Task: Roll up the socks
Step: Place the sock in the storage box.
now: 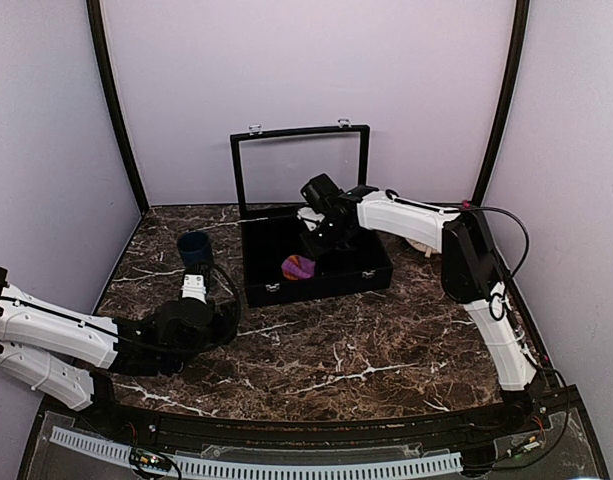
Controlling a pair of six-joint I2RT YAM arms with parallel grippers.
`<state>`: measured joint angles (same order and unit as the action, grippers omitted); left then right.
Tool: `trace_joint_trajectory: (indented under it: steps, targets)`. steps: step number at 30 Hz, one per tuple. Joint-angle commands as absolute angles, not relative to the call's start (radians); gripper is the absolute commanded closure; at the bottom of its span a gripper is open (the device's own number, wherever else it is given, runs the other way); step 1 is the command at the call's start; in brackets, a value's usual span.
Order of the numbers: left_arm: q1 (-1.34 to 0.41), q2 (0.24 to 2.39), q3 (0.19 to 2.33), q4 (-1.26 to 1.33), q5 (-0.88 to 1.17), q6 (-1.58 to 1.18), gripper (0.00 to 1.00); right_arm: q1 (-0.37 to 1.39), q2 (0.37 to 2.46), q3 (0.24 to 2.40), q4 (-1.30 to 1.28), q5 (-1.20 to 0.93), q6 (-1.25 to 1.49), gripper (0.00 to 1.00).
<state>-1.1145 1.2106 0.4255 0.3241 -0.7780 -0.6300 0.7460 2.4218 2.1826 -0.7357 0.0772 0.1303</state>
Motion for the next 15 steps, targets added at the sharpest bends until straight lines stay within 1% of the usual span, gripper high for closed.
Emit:
trace_joint_trajectory:
  steps: [1,7,15]
  targets:
    - [-1.111,1.199,0.418,0.326,-0.792,-0.631,0.42,0.747,2.419,2.186,-0.733,-0.018,0.146,0.57]
    - [-1.111,1.201,0.419,0.328,-0.789,-0.635,0.43,0.749,2.377,2.106,-0.687,-0.118,0.166,0.58]
    - [-1.111,1.198,0.419,0.327,-0.784,-0.637,0.43,0.75,2.369,2.098,-0.698,-0.191,0.164,0.57]
